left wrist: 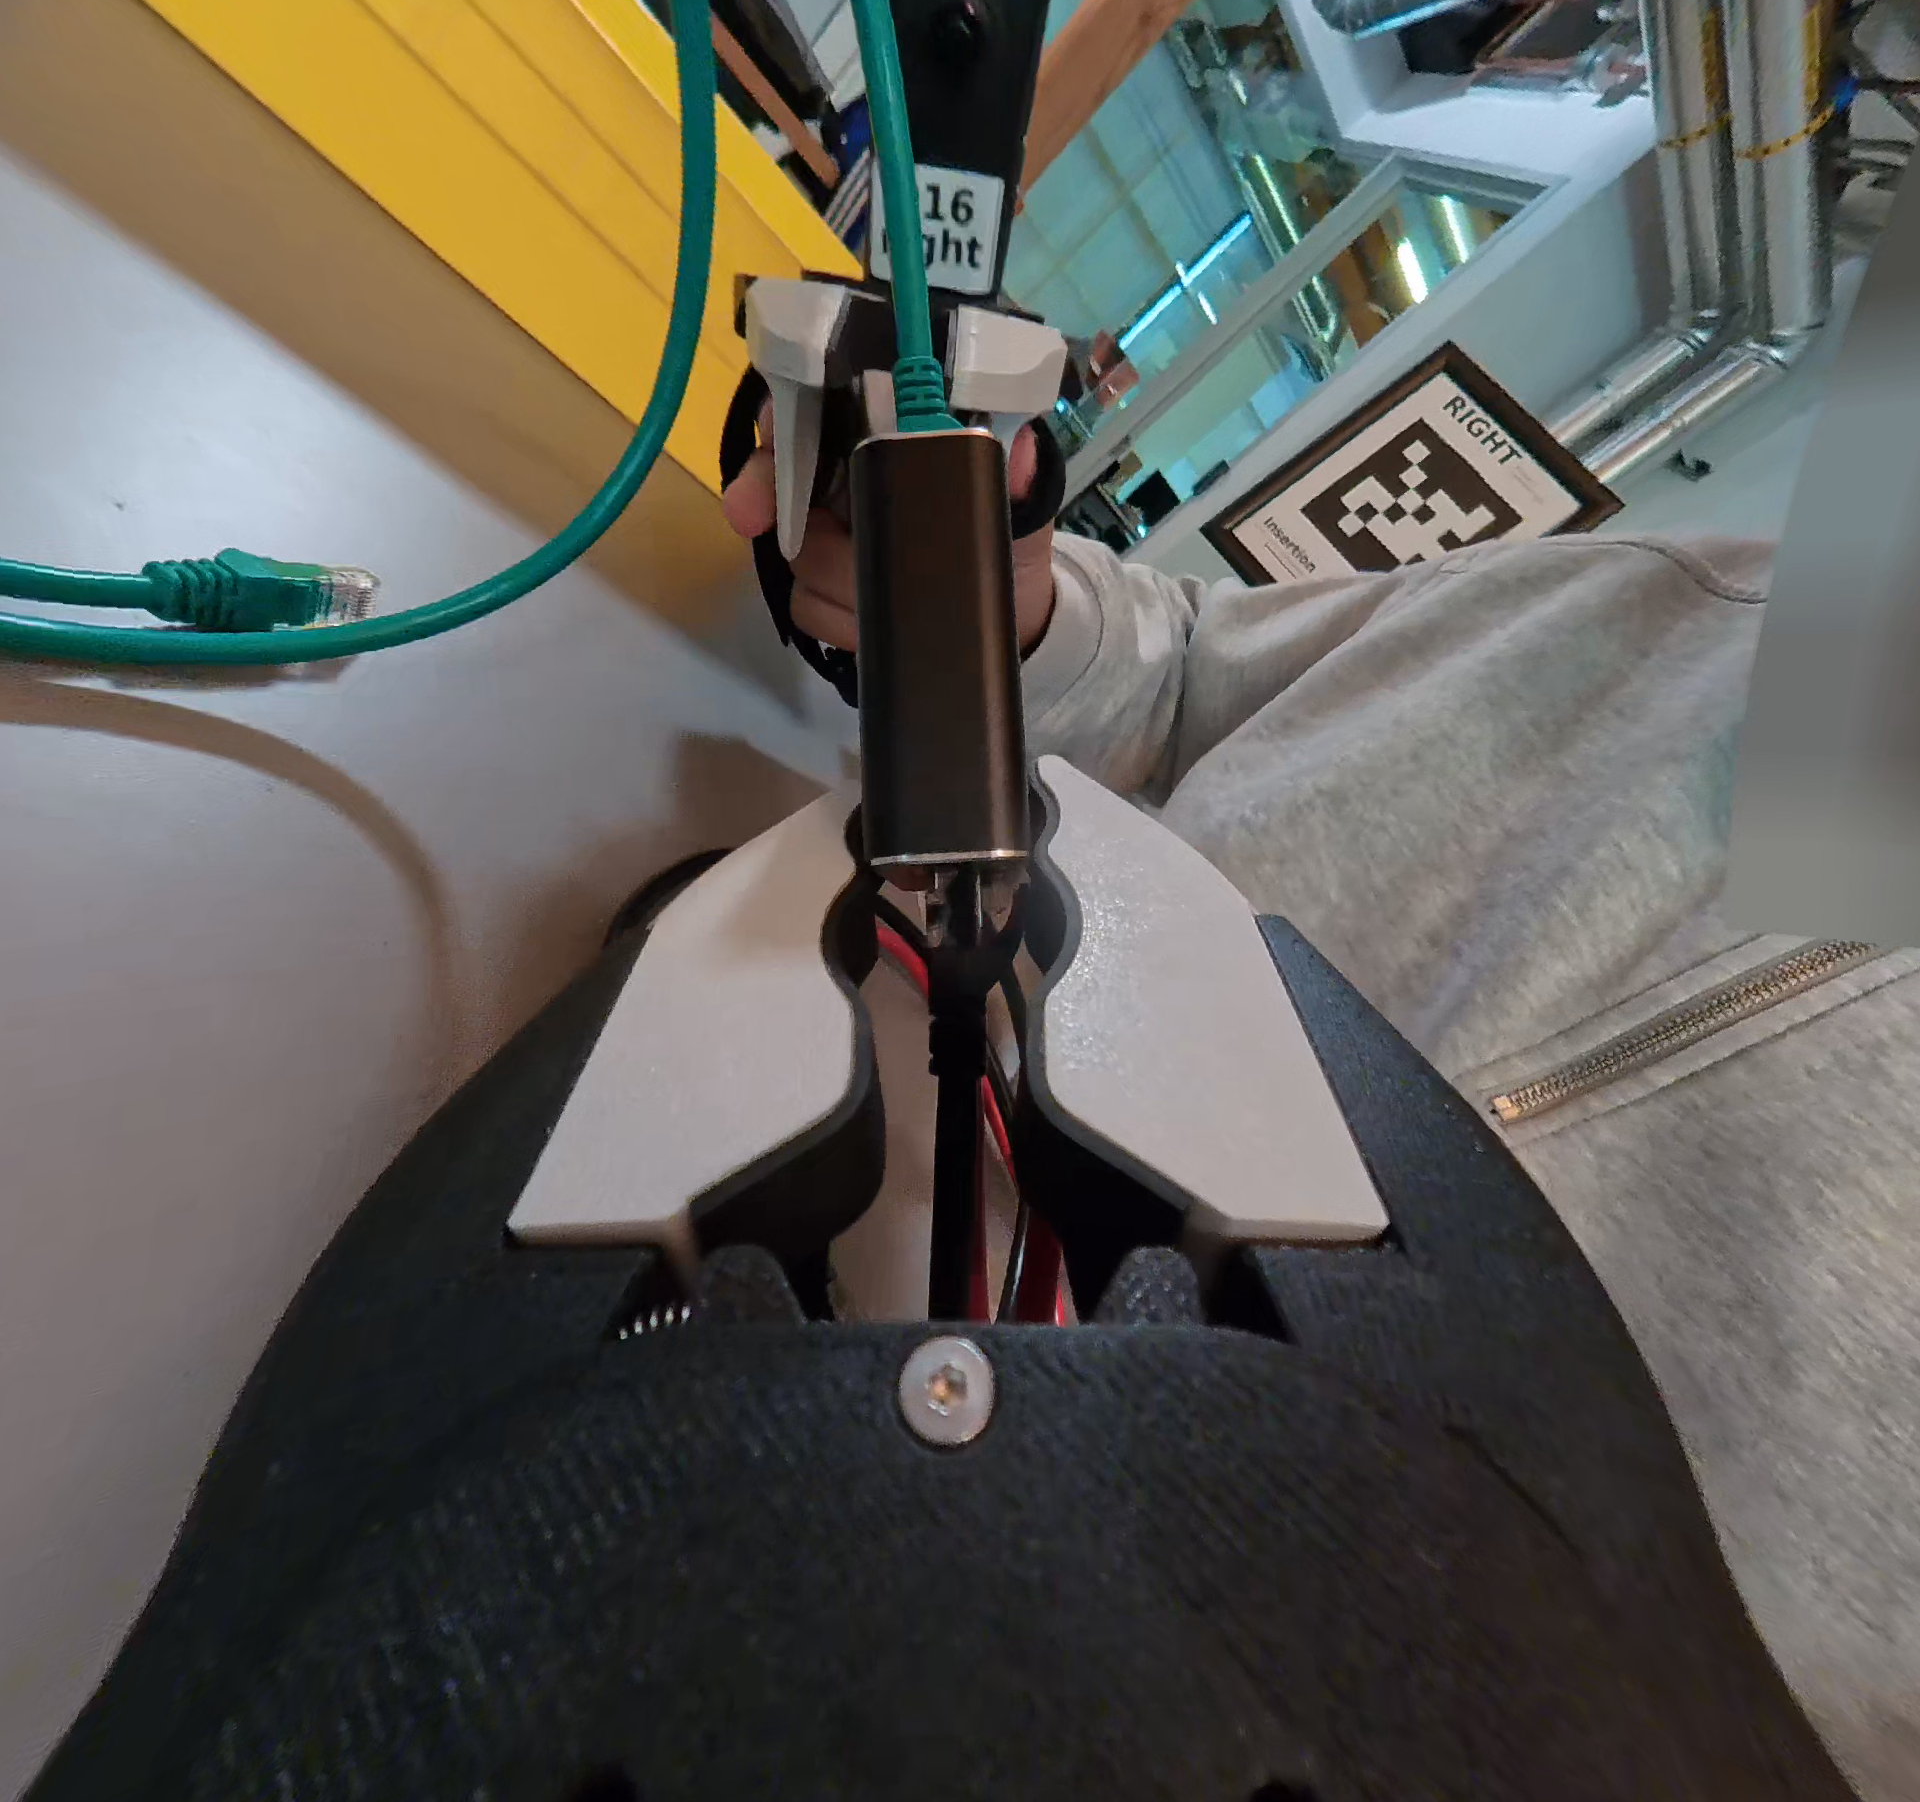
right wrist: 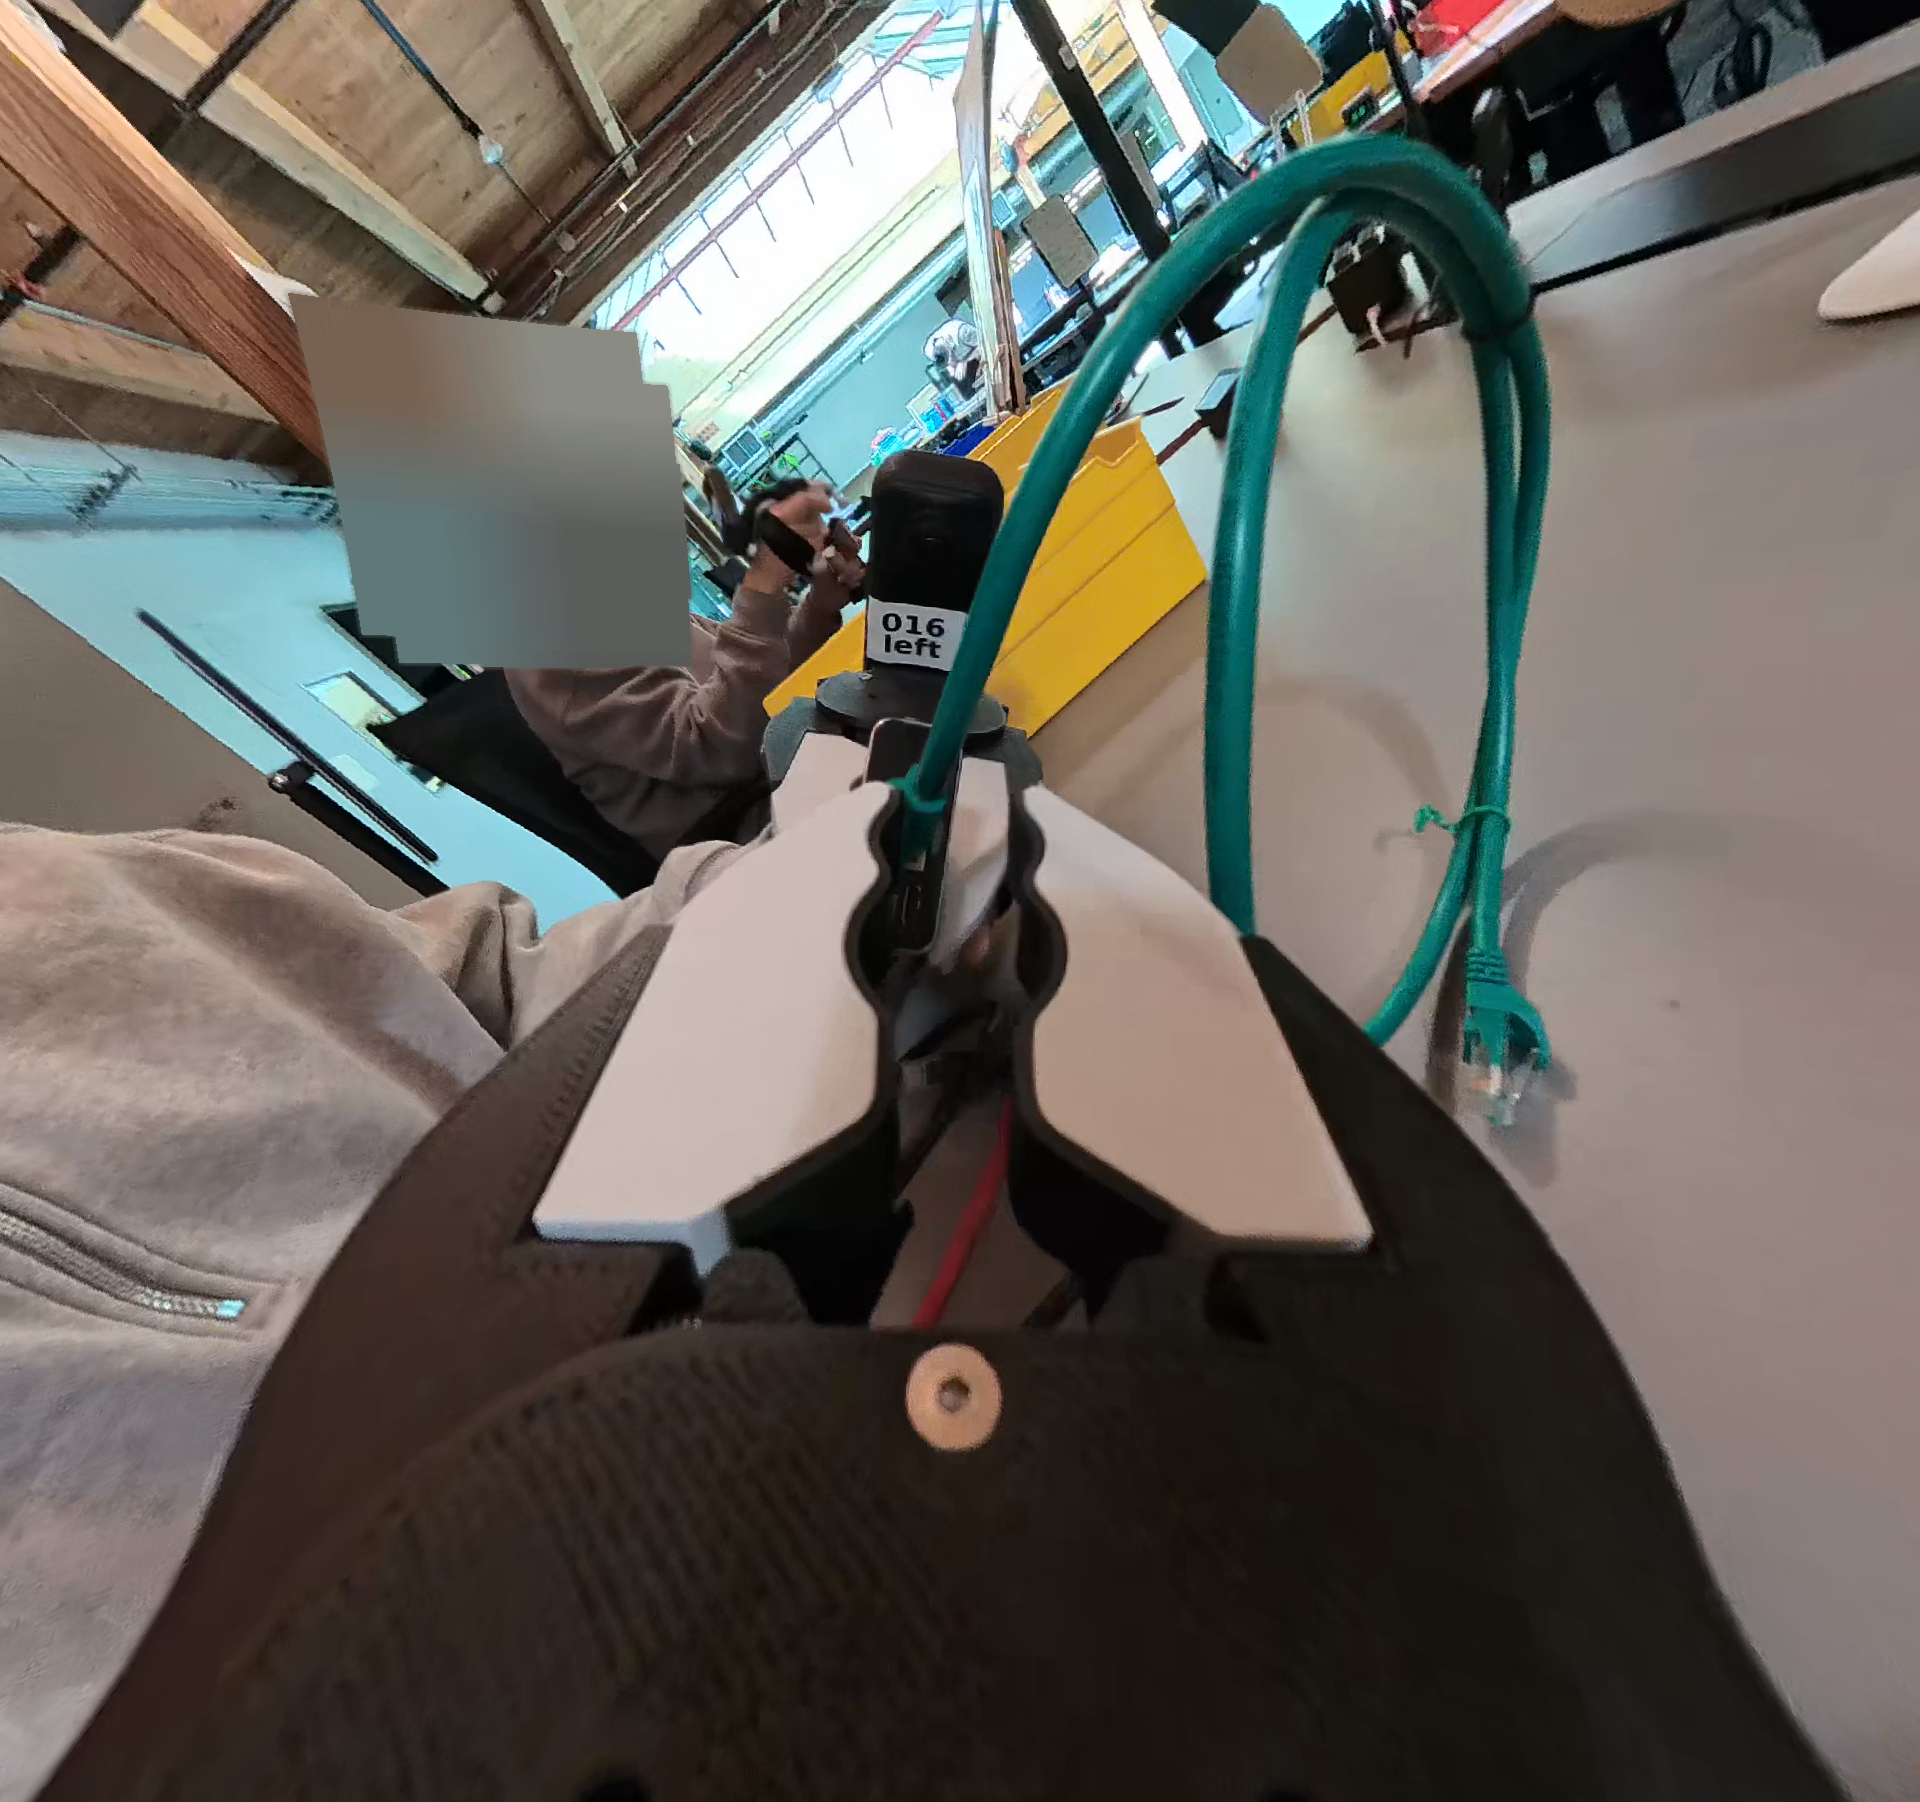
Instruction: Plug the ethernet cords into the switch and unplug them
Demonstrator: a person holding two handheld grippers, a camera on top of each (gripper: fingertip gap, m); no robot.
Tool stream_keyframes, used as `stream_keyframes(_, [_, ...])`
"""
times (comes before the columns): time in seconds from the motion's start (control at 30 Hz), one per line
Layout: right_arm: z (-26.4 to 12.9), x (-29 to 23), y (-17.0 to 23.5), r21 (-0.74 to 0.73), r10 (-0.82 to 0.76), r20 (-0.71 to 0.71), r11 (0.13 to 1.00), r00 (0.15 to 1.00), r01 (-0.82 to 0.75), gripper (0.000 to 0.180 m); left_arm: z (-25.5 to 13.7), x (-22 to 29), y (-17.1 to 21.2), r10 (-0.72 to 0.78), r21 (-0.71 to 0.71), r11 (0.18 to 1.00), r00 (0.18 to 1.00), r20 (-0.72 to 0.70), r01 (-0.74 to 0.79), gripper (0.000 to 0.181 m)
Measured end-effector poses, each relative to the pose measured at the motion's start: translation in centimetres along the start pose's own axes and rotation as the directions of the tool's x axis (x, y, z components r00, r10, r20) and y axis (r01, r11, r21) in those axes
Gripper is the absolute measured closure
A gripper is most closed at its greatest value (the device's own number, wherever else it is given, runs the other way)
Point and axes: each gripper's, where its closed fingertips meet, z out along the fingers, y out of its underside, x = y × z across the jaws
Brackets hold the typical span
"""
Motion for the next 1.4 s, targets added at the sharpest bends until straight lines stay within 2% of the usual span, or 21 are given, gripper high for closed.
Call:
stream_keyframes(0.2, [-0.6, 0.5, -0.1, -0.033, -0.097, -0.069, 0.995, 0.993, 0.095, 0.161, -2.1, -0.1, -2.7, 0.028, 0.167, 0.985, 0.999, 0.046, -0.036, 0.155])
stream_keyframes(0.3, [-0.9, 0.8, -0.4, -0.027, -0.137, -0.097, 0.990, 0.986, 0.135, 0.159, -3.7, -0.3, -4.6, 0.107, 0.275, 0.949, 0.978, 0.177, -0.153, 0.155])
stream_keyframes(0.47, [-0.5, 1.1, 0.2, -0.050, -0.180, -0.115, 0.983, 0.977, 0.175, 0.146, -6.2, -1.0, -6.3, 0.139, 0.349, 0.895, 0.916, 0.377, -0.279, 0.155])
stream_keyframes(0.7, [-0.4, 0.5, -0.4, -0.005, -0.224, -0.113, 0.974, 0.968, 0.225, 0.133, -7.6, -4.7, -5.2, -0.023, 0.350, 0.921, 0.874, 0.486, -0.170, 0.154])
stream_keyframes(0.8, [0.6, 0.5, 1.0, -0.059, -0.198, -0.091, 0.979, 0.976, 0.193, 0.118, -7.7, -6.1, -4.5, -0.078, 0.331, 0.937, 0.854, 0.514, -0.114, 0.154])
stream_keyframes(0.9, [2.5, 1.8, 4.9, -0.208, -0.122, -0.127, 0.974, 0.984, 0.094, 0.072, -7.8, -7.2, -3.8, -0.126, 0.331, 0.941, 0.842, 0.525, -0.065, 0.155])
stream_keyframes(1.0, [3.4, 3.8, 7.9, -0.377, -0.108, -0.239, 0.926, 0.965, 0.010, 0.064, -7.8, -7.7, -3.5, -0.146, 0.330, 0.943, 0.837, 0.528, -0.044, 0.154])
stream_keyframes(1.03, [3.5, 4.5, 8.3, -0.411, -0.131, -0.277, 0.912, 0.952, 0.006, 0.064, -7.7, -7.8, -3.4, -0.145, 0.323, 0.946, 0.834, 0.533, -0.041, 0.154])
stream_keyframes(1.13, [3.7, 5.6, 9.0, -0.496, -0.228, -0.323, 0.868, 0.918, 0.041, 0.081, -7.4, -8.2, -2.9, -0.152, 0.297, 0.955, 0.829, 0.538, -0.018, 0.154])
stream_keyframes(1.23, [4.0, 5.8, 10.5, -0.636, -0.363, -0.272, 0.763, 0.891, 0.117, 0.098, -6.8, -8.5, -2.4, -0.167, 0.282, 0.959, 0.842, 0.513, 0.018, 0.154])
stream_keyframes(1.33, [4.6, 6.3, 11.1, -0.695, -0.519, -0.238, 0.681, 0.821, 0.229, 0.113, -6.7, -8.2, -2.4, -0.181, 0.291, 0.956, 0.860, 0.476, 0.040, 0.154])
stream_keyframes(1.4, [4.3, 6.6, 11.0, -0.719, -0.542, -0.236, 0.656, 0.807, 0.230, 0.129, -6.8, -7.6, -2.7, -0.182, 0.315, 0.948, 0.880, 0.438, 0.040, 0.155])
